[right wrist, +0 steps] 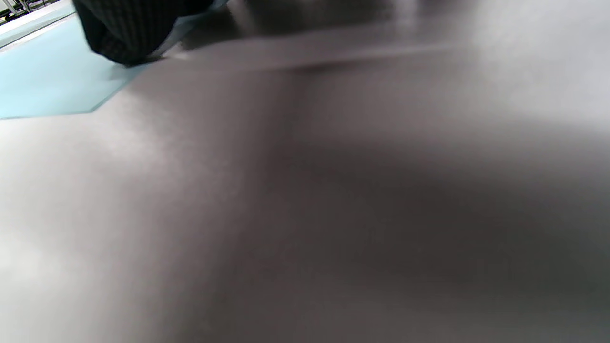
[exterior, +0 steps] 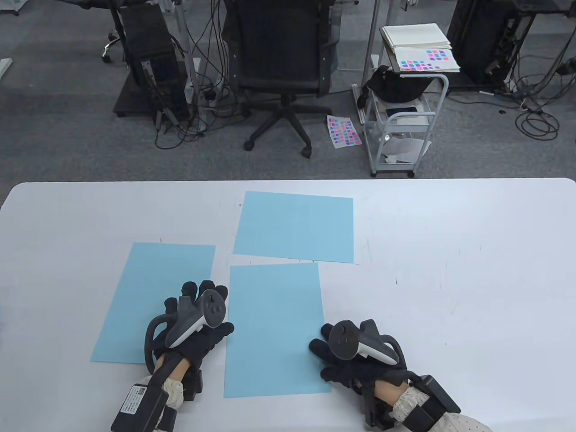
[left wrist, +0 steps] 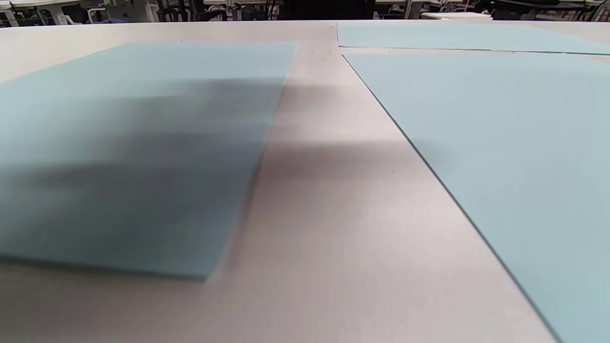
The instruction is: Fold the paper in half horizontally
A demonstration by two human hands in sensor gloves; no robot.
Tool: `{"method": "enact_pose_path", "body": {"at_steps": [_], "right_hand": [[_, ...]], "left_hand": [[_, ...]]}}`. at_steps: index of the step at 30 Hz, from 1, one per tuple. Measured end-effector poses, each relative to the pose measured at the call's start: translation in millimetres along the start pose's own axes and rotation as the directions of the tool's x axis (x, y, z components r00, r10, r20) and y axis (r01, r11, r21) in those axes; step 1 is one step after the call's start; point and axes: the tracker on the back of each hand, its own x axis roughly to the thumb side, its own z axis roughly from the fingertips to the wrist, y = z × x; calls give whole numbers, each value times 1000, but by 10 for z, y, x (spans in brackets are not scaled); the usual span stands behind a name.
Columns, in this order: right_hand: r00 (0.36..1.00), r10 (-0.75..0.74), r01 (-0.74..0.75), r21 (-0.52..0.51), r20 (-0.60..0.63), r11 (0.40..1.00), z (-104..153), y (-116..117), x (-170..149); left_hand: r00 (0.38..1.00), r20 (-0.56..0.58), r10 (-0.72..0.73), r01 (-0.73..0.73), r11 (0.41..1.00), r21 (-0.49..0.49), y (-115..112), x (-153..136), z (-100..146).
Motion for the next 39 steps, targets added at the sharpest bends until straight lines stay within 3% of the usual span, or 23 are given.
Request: {"method": "enact_pose_path", "body": {"at_steps": [10,19,29,39], "right_hand": [[1000,-5,5,10,1,1000,1,0,-2],[1000,-4,4,6,5,1000,3,0,-7],[1000,-3,3,7,7,1000,4,3,-10],[1000,0,-1,37,5,999,8,10,-7]], "left_hand": [[997,-67,-27,19,993,-114,155,234,-709],[982,-162,-96,62,978,-201,-14,307,-1144],[970,-165,-180,150,973,-178,-24,330,-1087],[993,-113,-28,15,994,-112,128,377,-882]]}}
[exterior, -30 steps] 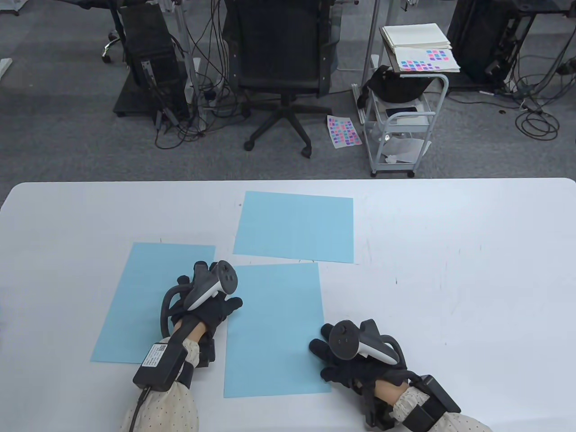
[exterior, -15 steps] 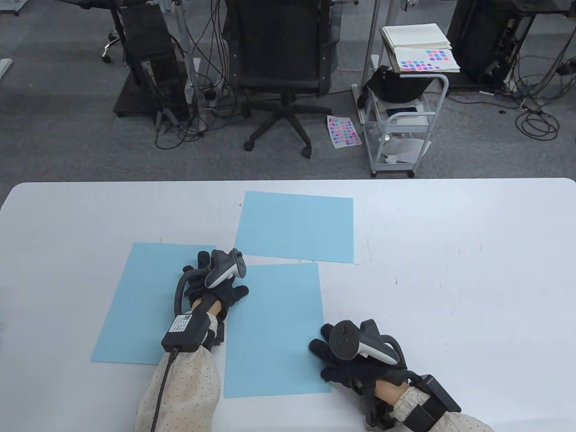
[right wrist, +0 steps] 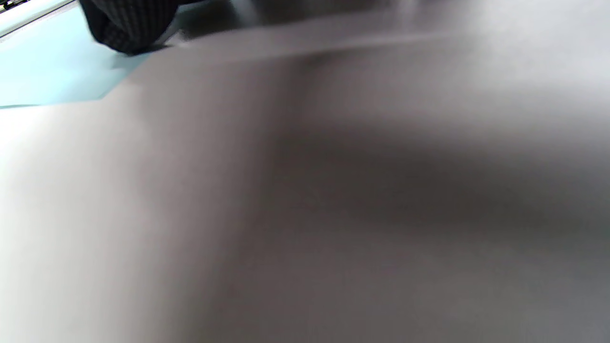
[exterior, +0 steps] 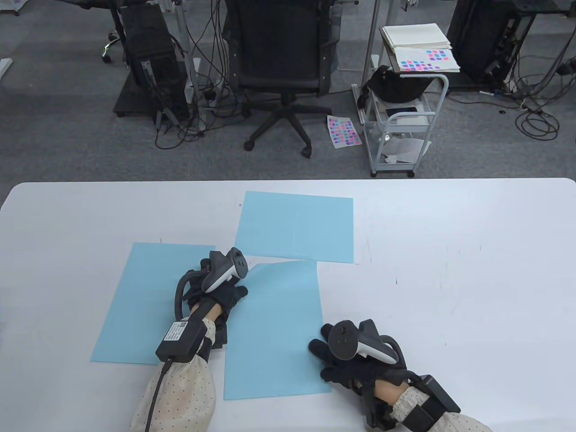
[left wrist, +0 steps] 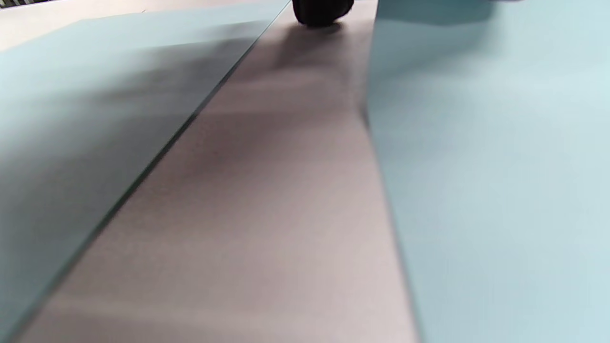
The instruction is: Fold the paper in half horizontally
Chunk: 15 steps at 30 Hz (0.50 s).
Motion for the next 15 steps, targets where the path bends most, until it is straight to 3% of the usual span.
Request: {"method": "enact_pose_path", "body": {"at_steps": [15], "right_hand": [[1000,-3,3,6,-8,1000,-2,0,6]], "left_hand": [[970,86,227,-238,960,151,144,-71,225]]}}
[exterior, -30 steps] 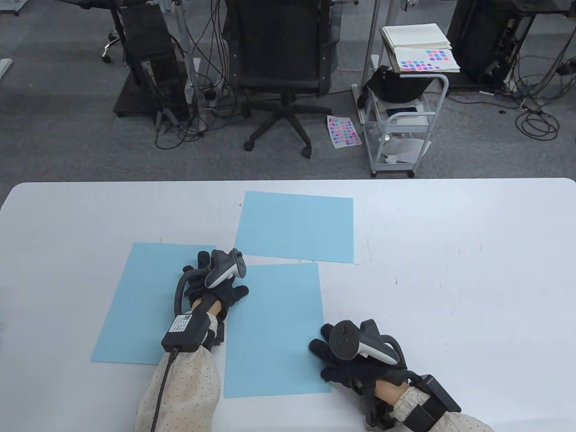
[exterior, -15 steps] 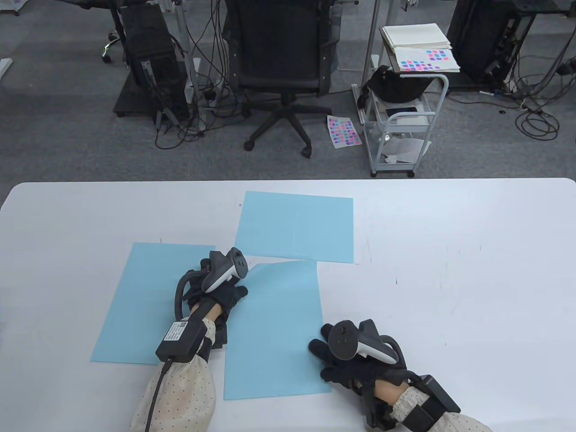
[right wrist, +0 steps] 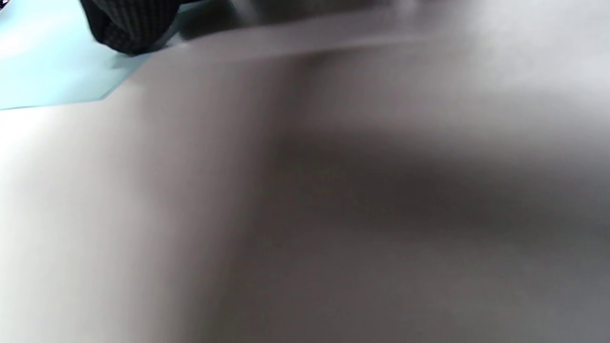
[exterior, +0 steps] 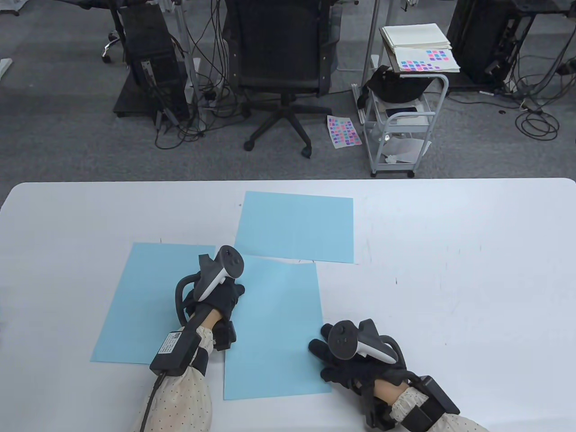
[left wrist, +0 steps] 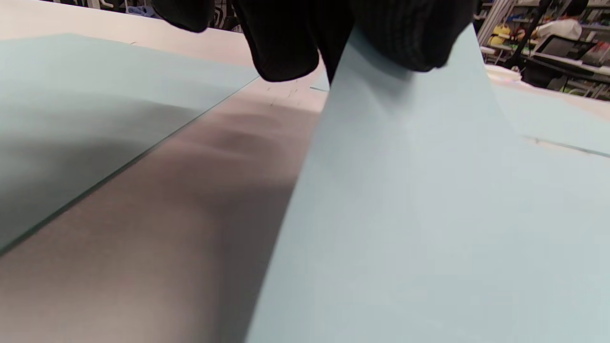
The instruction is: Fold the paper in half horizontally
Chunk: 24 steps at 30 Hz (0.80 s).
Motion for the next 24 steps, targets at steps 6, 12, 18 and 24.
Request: {"method": "enact_pose_path", "body": {"at_steps": [6,12,18,24], "right_hand": [[1000,5,-5,3,-5,1000,0,-2,3],[1000,7,-7,1,-10,1000,1,-3,9],[1000,4,-4,-1,-13,1000,2,-1,10],[1000,4,-4,3,-16,1000,5,4,12]], "left_hand": [[995,48,85,-87,996,32,84,-86,110],[989,75,129,-134,989,67,120,-169,255],[988,103,112,-121,989,81,123,-234,433],[988,135,71,-83,993,88,47,-293,623]]}}
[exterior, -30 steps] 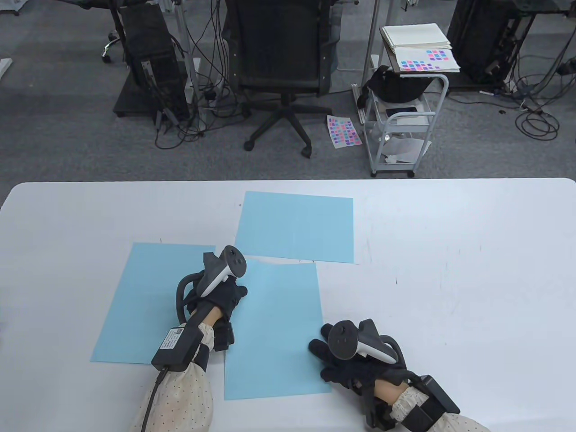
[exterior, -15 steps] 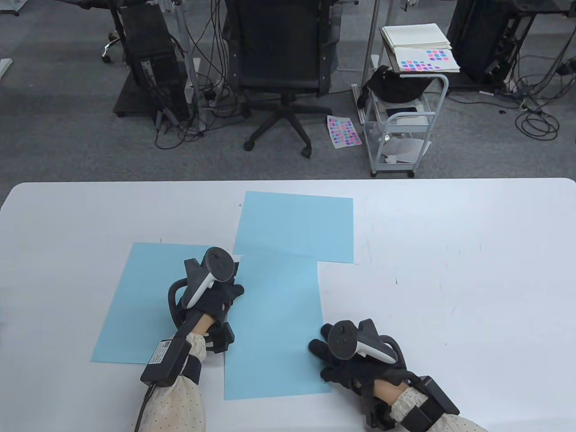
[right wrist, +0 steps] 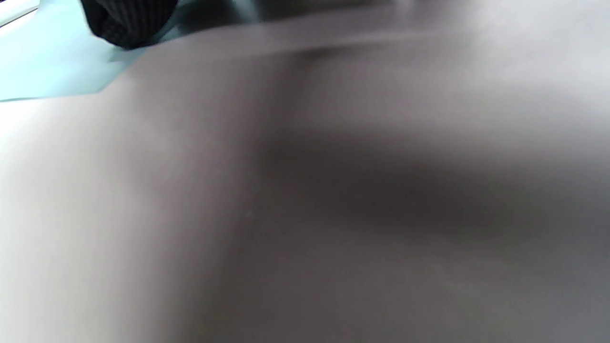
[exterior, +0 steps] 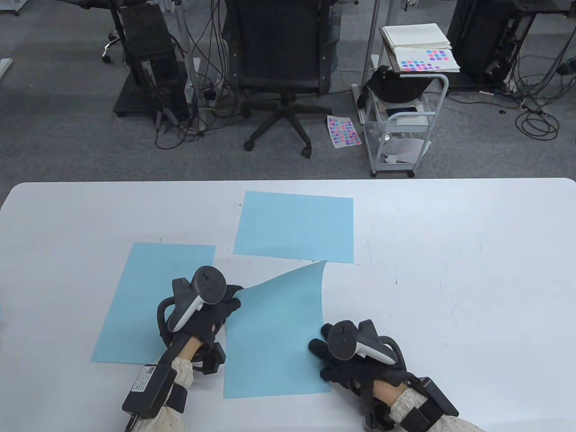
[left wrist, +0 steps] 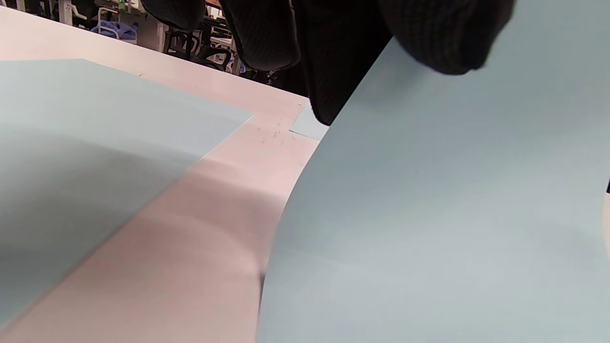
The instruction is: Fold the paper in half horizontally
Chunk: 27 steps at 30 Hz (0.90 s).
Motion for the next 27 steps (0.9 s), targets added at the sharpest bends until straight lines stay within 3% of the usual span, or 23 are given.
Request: {"method": "enact_pose_path", "body": {"at_steps": [14,27], "right_hand": [[999,-24,24,-12,-39,1000,-24,-19,-31],[996,-62,61,-14,-68,998,-52,-53,-88]], "left_hand": [[987,86,-137,139,990,-20,-330,-137,390],[916,183,-357,366,930,-19,-643,-87,433]]}}
